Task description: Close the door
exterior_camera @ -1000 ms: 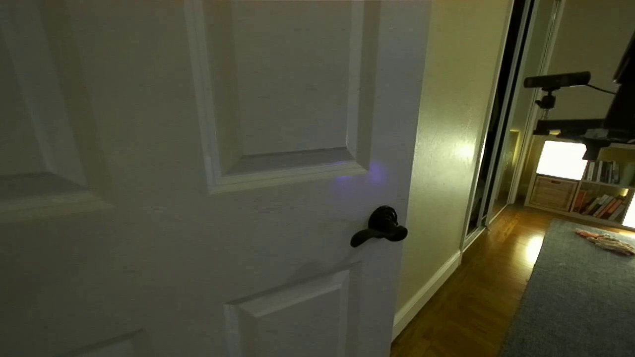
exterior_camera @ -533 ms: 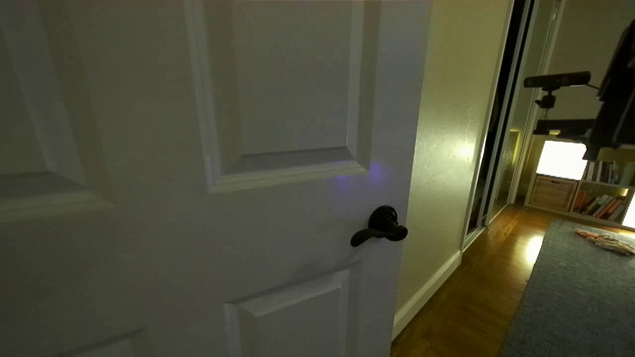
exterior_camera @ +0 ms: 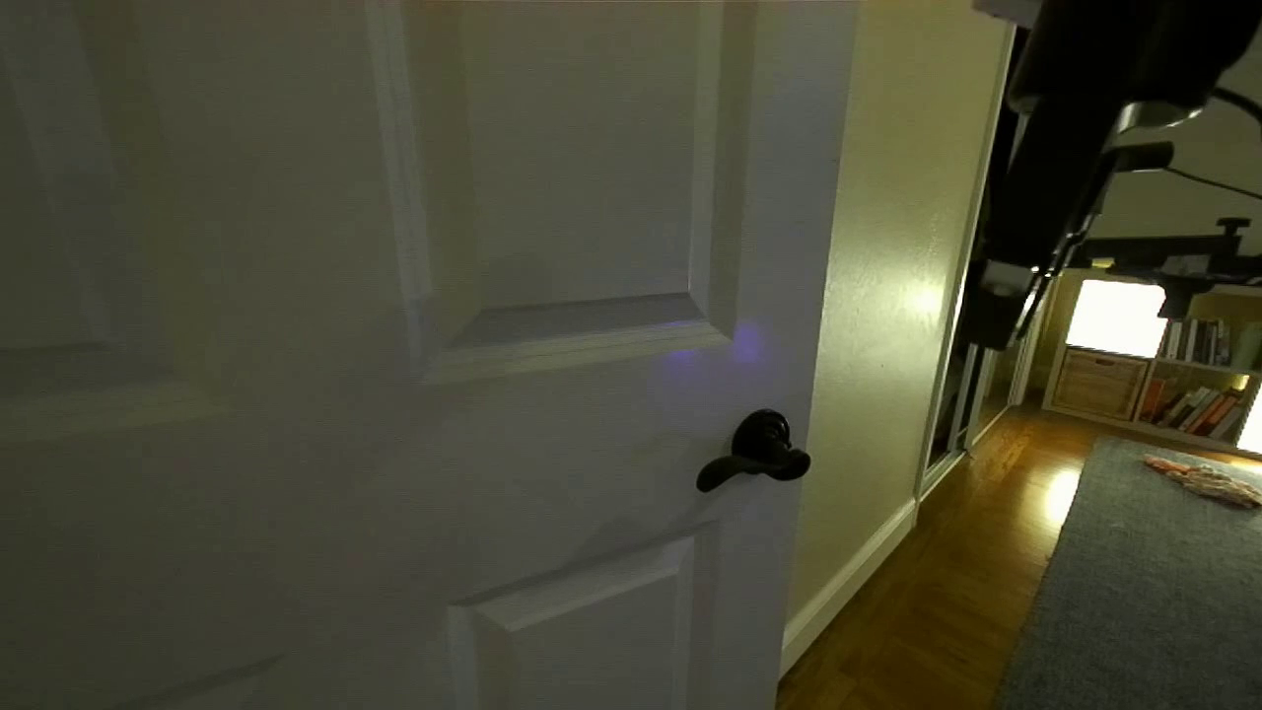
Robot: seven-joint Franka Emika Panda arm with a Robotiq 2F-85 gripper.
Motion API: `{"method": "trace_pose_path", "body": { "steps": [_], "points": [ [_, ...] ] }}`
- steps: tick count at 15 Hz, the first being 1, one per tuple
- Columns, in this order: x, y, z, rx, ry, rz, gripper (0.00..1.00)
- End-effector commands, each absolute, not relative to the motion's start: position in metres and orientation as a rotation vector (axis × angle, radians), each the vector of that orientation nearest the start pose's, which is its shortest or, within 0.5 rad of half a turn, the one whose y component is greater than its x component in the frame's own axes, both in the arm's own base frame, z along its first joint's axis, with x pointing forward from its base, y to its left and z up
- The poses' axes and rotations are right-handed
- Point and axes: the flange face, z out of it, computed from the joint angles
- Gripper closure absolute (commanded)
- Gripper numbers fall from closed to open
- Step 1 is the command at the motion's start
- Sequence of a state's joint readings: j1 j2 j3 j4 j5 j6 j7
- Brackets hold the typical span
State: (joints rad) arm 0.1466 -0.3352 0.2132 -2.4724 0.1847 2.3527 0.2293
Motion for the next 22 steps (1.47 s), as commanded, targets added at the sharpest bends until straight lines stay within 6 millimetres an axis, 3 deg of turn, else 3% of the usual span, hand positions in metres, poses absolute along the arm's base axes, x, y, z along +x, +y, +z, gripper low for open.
{"method": "trace_pose_path", "body": {
  "steps": [1,11,15,22],
  "points": [
    [0.458,0.146,0.430,-3.008,0.009,-0.390,0.28],
    [0.541,0.128,0.426,-3.046,-0.018,-0.602,0.93],
    [0.563,0.121,0.425,-3.065,-0.033,-0.610,0.98],
    [0.609,0.109,0.433,-3.074,-0.045,-0.660,0.92]
  ]
}}
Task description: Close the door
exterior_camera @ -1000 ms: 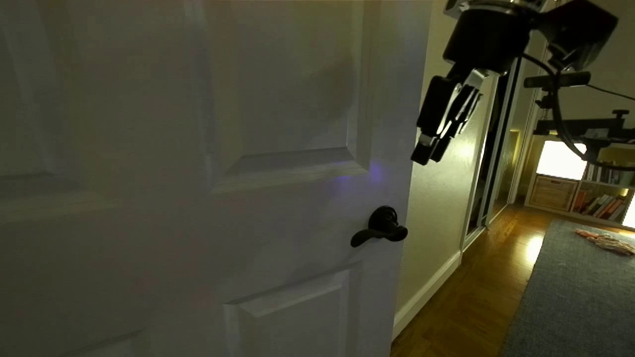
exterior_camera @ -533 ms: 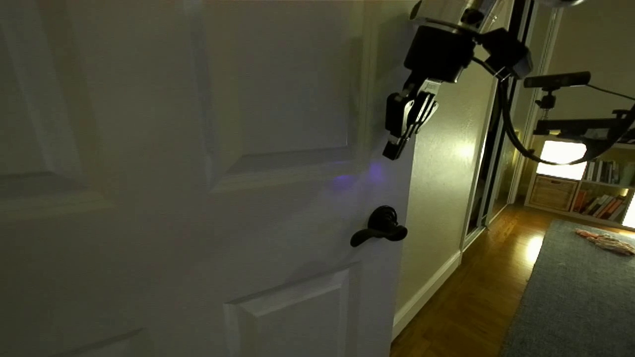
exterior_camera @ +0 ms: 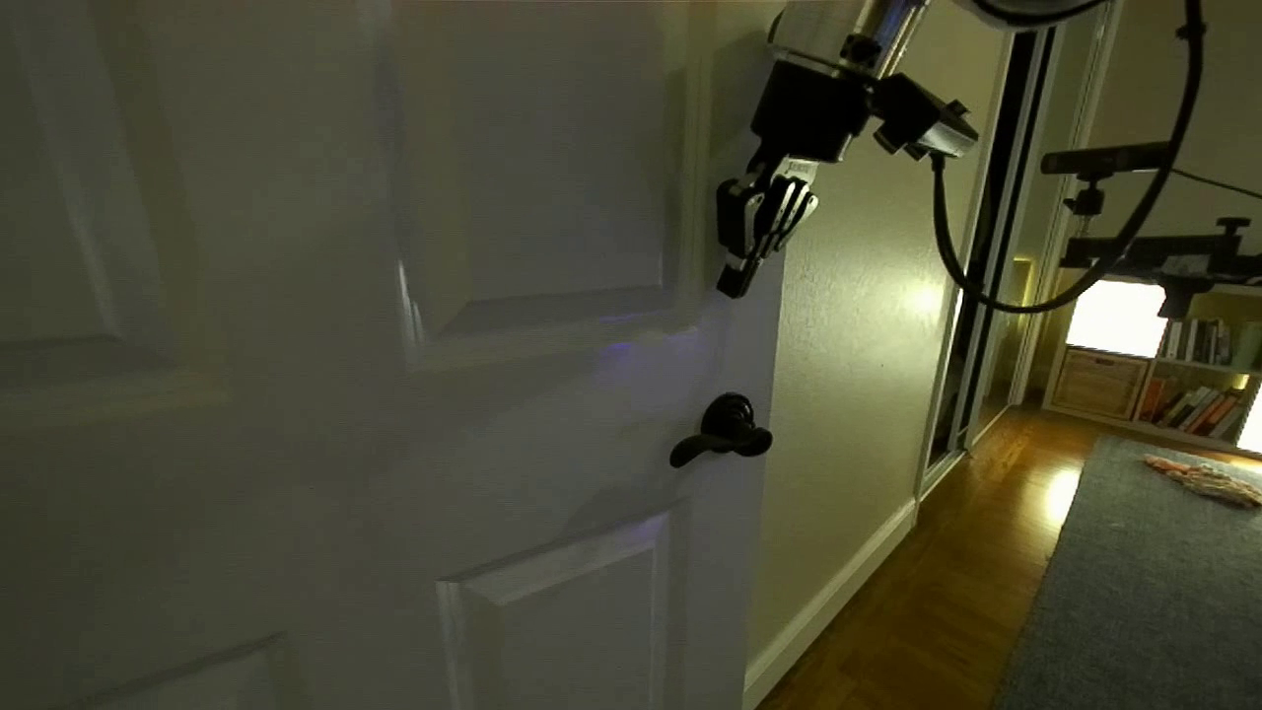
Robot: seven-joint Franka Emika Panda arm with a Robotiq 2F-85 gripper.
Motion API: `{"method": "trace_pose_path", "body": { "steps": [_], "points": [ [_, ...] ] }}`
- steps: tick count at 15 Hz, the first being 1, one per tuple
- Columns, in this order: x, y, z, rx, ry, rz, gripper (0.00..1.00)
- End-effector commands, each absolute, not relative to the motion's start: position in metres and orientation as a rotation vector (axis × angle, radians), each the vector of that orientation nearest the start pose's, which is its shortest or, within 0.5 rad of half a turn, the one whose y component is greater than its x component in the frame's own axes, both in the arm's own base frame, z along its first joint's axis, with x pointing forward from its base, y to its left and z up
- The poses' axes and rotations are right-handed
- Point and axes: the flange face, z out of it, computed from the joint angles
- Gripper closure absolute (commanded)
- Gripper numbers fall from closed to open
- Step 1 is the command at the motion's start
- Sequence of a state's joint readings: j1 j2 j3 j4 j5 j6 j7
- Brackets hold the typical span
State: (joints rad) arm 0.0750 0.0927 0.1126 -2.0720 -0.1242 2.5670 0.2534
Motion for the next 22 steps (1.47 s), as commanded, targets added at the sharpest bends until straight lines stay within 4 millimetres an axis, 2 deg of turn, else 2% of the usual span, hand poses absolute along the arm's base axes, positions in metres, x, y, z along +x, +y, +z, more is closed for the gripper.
{"method": "trace_pose_path", "body": {
  "steps": [1,15,22],
  "points": [
    [0.617,0.108,0.433,-3.071,-0.046,-0.666,0.94],
    [0.705,0.095,0.428,-3.042,-0.113,-0.734,0.93],
    [0.743,0.094,0.427,-3.046,-0.149,-0.772,0.93]
  ]
}}
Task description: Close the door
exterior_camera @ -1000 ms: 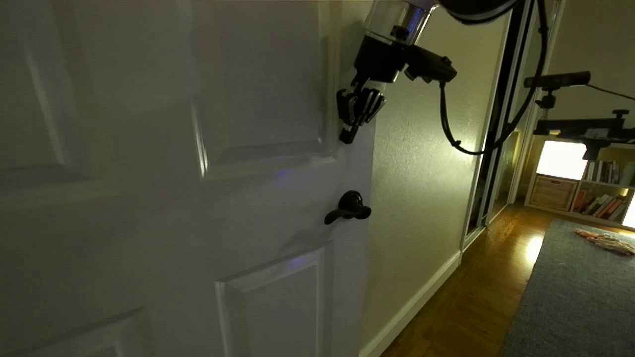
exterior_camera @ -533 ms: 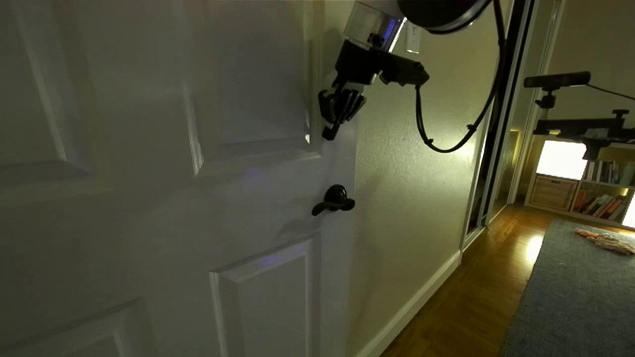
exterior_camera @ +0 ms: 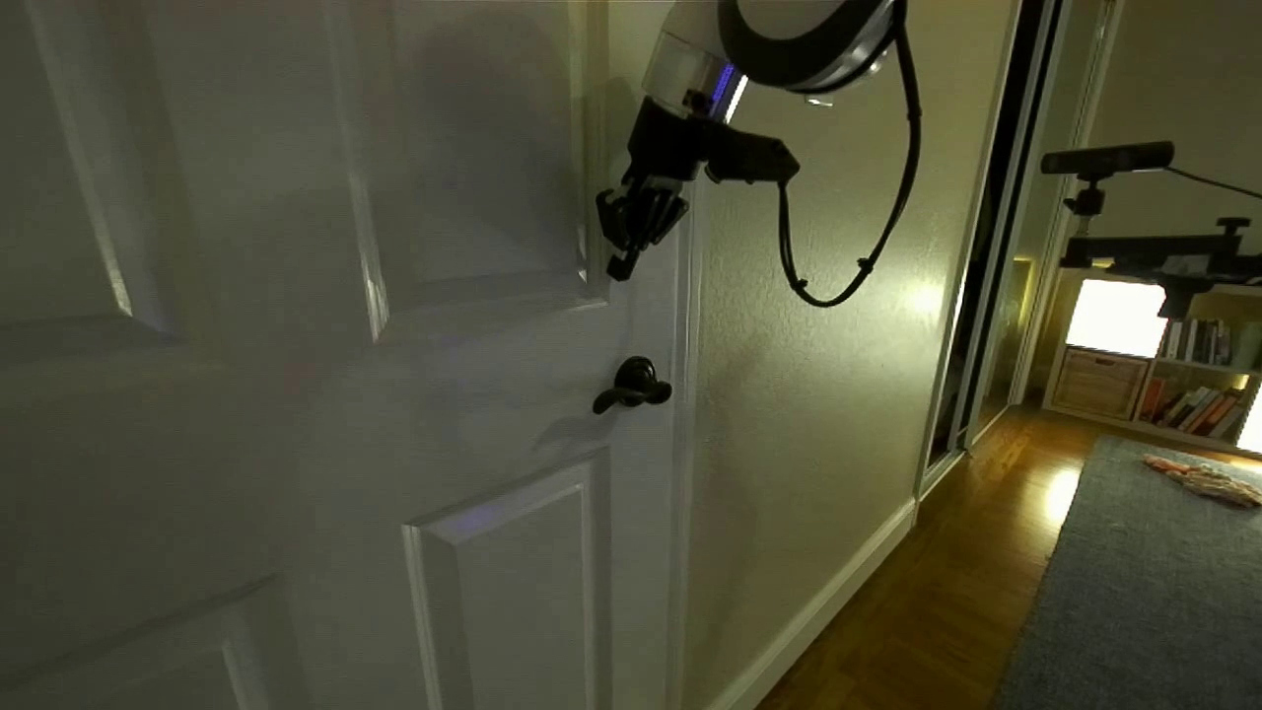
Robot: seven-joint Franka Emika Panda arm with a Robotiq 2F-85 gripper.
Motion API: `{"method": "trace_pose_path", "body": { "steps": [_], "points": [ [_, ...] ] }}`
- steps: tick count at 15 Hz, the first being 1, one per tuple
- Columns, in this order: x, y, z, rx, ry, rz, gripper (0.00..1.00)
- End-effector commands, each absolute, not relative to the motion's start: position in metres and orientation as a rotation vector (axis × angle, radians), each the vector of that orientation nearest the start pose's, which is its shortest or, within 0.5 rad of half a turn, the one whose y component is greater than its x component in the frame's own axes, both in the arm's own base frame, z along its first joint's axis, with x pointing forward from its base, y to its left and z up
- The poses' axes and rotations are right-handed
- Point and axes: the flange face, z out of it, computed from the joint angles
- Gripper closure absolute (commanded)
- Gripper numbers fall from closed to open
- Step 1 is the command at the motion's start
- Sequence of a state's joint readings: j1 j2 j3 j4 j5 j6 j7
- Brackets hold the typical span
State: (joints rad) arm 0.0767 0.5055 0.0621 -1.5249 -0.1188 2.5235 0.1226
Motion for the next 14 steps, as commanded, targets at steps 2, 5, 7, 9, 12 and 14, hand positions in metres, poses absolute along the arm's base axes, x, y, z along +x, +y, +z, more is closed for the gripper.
{"method": "trace_pose_path", "body": {
  "steps": [2,5,7,9,12,14],
  "points": [
    [0.751,0.095,0.428,-3.048,-0.160,-0.779,0.93],
    [0.759,0.099,0.430,-3.049,-0.188,-0.785,0.93],
    [0.763,0.102,0.430,-3.051,-0.203,-0.785,0.93],
    [0.763,0.103,0.428,-3.054,-0.211,-0.768,0.92],
    [0.759,0.106,0.425,-3.046,-0.194,-0.729,0.93],
    [0.744,0.113,0.424,-3.078,-0.191,-0.653,0.96]
  ]
}}
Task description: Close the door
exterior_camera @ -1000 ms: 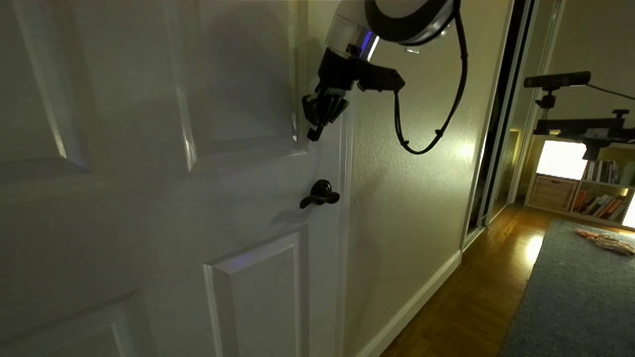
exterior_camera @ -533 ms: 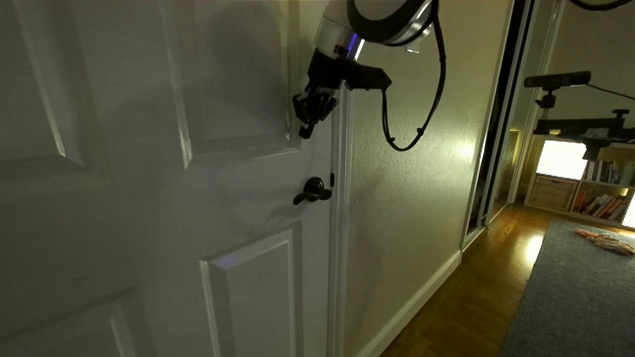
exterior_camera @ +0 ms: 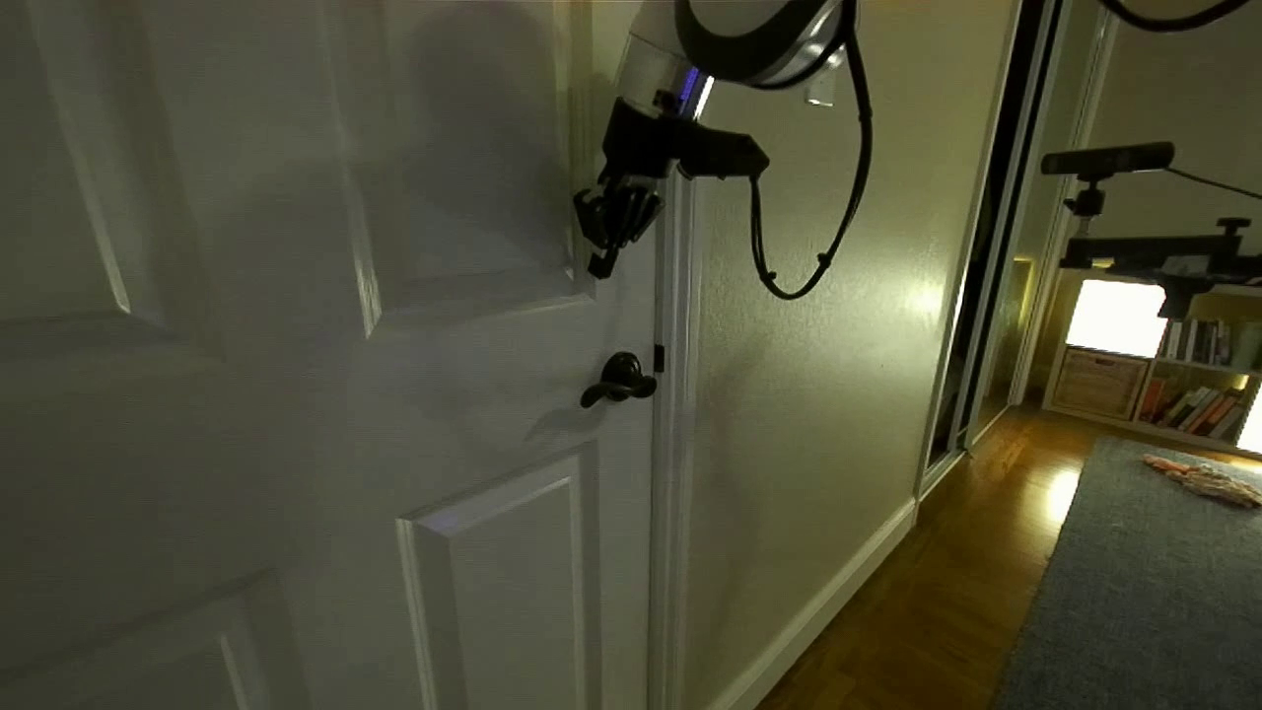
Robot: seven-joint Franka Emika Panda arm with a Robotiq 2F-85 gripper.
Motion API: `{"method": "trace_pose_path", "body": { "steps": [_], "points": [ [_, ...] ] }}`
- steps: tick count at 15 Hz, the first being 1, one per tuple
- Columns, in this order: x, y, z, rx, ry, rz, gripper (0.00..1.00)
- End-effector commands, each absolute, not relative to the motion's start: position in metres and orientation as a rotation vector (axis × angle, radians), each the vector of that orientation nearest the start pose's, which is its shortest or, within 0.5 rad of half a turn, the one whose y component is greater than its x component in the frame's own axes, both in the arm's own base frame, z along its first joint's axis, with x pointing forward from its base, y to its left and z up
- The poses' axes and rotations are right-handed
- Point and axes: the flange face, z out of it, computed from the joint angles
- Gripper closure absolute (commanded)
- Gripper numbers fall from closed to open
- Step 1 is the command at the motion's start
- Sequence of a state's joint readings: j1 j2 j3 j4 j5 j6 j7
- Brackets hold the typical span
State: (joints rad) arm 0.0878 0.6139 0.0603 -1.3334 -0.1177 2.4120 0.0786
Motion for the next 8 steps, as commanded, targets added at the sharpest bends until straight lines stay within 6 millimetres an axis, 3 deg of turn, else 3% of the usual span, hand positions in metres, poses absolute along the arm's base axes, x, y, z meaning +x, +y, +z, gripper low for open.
{"method": "trace_pose_path", "body": {
  "steps": [1,2,4,8],
  "points": [
    [0.737,0.117,0.424,-3.090,-0.191,-0.617,0.97],
    [0.726,0.123,0.425,-3.095,-0.189,-0.567,0.70],
    [0.706,0.134,0.425,-3.108,-0.188,-0.495,0.70],
    [0.654,0.154,0.433,-3.141,-0.133,-0.375,0.46]
  ]
}}
